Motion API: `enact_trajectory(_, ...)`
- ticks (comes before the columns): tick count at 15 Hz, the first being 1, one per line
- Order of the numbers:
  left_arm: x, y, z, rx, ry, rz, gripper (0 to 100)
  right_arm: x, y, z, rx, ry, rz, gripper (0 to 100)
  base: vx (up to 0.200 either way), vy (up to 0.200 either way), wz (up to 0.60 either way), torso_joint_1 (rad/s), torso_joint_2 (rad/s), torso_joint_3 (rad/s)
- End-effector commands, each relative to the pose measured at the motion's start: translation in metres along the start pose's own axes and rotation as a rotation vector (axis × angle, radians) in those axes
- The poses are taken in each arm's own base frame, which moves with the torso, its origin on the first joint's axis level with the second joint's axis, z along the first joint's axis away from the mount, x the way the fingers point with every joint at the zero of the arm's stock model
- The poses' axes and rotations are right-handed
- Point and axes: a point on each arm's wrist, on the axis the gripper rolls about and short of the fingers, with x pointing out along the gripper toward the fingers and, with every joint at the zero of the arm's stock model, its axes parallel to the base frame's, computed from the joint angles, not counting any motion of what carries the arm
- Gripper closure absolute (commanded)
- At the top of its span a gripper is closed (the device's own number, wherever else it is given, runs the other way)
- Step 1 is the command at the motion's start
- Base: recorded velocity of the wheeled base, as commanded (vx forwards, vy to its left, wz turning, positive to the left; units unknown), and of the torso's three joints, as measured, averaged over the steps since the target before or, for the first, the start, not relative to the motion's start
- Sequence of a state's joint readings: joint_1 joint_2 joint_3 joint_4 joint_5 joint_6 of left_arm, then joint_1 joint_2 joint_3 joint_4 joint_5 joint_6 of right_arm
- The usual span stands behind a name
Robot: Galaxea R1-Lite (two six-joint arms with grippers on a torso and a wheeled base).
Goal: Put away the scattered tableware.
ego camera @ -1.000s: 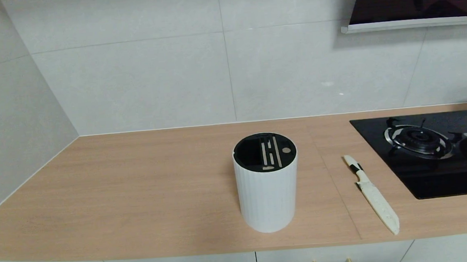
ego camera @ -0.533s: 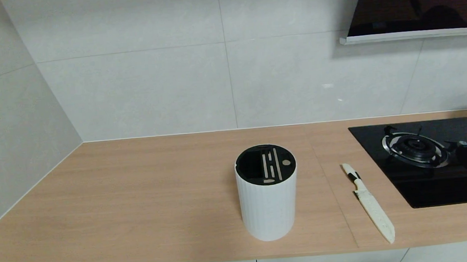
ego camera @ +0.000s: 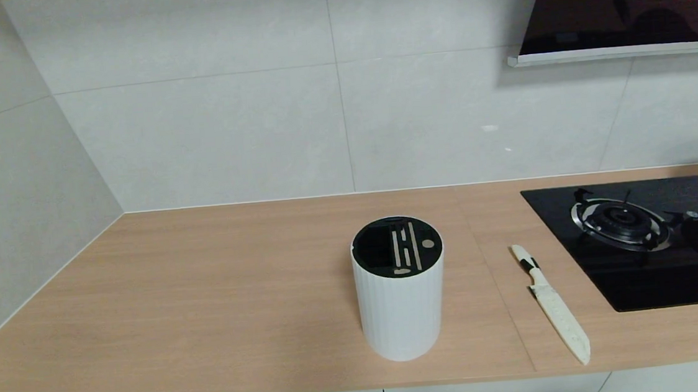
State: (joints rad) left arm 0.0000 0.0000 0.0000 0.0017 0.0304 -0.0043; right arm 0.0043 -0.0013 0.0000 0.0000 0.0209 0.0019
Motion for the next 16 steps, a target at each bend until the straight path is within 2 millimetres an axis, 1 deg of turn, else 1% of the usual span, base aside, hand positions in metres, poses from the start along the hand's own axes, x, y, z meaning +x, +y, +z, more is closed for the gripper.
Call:
enact_trajectory(1, 0.000, 0.000, 0.000, 0.000, 0.001, 0.000, 0, 0.000, 0.000, 0.000, 0.000, 0.001, 0.001, 0, 0.000, 0.000, 0.00, 0.000, 0.00, 0.000)
enact_trajectory(13, 0.000, 0.000, 0.000, -0.002, 0.000, 0.000, 0, 0.000, 0.000, 0.000, -0.003, 0.001, -0.001, 0, 0.000, 0.000, 0.00, 0.000, 0.00, 0.000)
enact_trajectory(14, 0.000, 0.000, 0.000, -0.002, 0.000, 0.000, 0, -0.001, 0.000, 0.005, -0.010, -0.028, 0.002, 0, 0.000, 0.000, 0.00, 0.000, 0.00, 0.000)
enact_trajectory(15, 0.000, 0.000, 0.000, -0.002, 0.000, 0.000, 0, -0.009, 0.001, 0.032, 0.013, -0.146, 0.029, 0, 0.000, 0.000, 0.00, 0.000, 0.00, 0.000)
enact_trajectory(16, 0.000, 0.000, 0.000, 0.000, 0.001, 0.000, 0, -0.011, 0.001, 0.046, 0.045, -0.156, 0.065, 0, 0.000, 0.000, 0.00, 0.000, 0.00, 0.000)
